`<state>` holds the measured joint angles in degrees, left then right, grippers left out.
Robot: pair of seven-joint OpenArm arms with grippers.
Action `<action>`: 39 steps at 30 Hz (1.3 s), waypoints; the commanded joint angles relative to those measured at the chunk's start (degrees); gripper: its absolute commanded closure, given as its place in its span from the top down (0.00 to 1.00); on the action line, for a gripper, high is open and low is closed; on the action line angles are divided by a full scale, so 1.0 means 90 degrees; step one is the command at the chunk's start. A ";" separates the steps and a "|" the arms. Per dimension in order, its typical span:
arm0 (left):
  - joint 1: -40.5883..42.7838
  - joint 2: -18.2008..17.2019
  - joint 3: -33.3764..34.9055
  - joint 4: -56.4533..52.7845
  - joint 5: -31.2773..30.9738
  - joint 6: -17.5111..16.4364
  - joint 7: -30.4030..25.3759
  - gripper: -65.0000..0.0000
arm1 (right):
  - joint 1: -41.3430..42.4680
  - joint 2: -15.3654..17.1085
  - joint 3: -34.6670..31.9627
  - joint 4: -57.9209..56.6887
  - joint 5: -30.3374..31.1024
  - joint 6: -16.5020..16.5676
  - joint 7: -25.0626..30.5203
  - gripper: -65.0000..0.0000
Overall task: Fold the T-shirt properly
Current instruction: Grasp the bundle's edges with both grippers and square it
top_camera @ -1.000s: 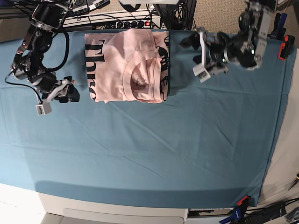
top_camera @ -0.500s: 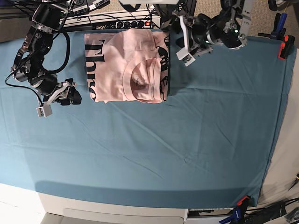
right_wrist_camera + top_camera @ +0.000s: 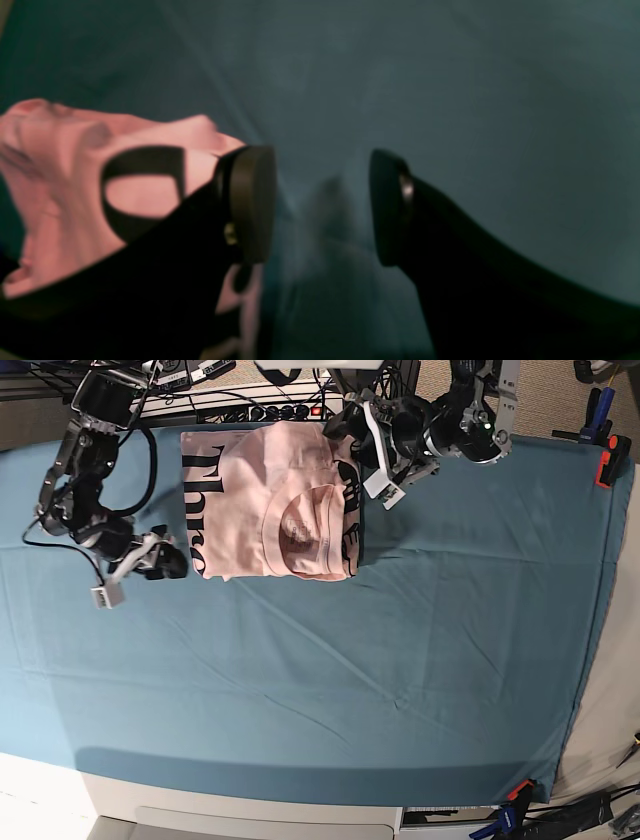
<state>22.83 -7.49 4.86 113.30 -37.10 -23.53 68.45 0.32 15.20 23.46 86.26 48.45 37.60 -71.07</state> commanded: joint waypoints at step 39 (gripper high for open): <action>0.0024 0.0447 0.0029 -0.0107 -0.0306 -0.0053 -0.0114 0.65 | 0.0403 0.0073 -0.0692 -0.0189 0.0493 0.0061 -0.0202 0.48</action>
<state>23.00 -3.90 4.95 111.61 -38.17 -23.55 68.03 2.87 15.22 17.12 83.88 51.72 37.74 -73.52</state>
